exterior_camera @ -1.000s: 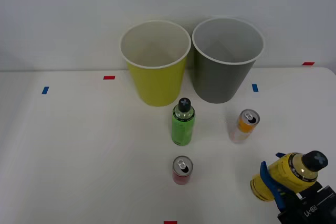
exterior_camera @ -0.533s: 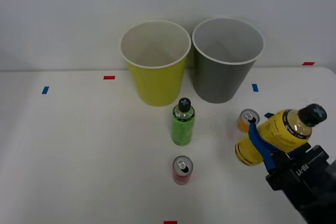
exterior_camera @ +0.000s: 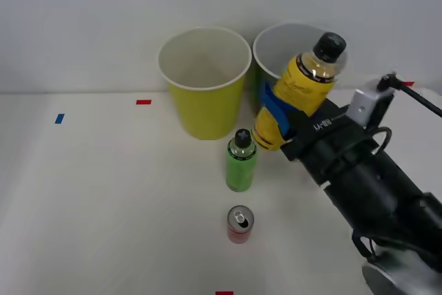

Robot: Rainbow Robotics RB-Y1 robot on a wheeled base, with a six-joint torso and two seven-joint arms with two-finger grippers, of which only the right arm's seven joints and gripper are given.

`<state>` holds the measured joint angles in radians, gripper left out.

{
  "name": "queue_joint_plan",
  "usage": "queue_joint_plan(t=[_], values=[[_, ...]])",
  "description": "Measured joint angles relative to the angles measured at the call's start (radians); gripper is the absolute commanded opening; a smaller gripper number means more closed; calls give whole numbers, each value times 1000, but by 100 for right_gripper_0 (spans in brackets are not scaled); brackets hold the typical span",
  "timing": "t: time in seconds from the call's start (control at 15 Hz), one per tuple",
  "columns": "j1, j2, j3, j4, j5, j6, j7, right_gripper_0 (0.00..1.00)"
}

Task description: Put cans in the gray bin, plastic bottles in the light green bin

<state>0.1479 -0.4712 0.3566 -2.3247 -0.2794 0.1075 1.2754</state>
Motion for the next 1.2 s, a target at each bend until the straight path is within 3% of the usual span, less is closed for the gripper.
queue_joint_plan(t=[0.27, 0.6, 0.8, 1.2], values=[[-230, 153, 6, 16, 0, 306, -1, 0], [-490, 370, -2, 362, 24, 281, 20, 0], [-638, 477, -46, 551, 65, 259, 55, 0], [-795, 489, -99, 757, 226, 255, 87, 0]])
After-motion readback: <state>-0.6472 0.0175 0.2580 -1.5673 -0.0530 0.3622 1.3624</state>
